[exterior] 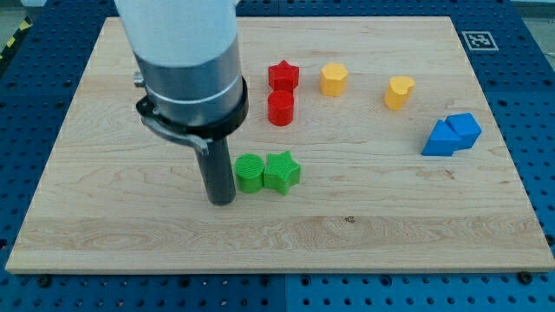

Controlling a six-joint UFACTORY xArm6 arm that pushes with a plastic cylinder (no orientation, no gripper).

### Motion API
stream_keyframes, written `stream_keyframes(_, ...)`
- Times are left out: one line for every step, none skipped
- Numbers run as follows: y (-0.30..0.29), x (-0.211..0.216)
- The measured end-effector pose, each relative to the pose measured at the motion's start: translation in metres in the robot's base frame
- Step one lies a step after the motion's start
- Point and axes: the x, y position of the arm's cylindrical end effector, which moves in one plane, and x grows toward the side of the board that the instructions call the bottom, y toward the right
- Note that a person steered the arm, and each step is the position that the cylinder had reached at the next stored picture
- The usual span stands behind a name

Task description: Move the green star and the green circle right a bit

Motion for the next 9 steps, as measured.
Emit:
stream_keyframes(0.000, -0.018)
stream_keyframes(-0.025, -0.009)
stream_keyframes(-0.047, 0.012)
stream_keyframes(-0.044, 0.012)
stream_keyframes(-0.021, 0.008)
stream_keyframes(0.007, -0.007)
stream_keyframes(0.027, -0.026)
stream_keyframes(0.034, -0.028)
stream_keyframes(0.056, -0.030)
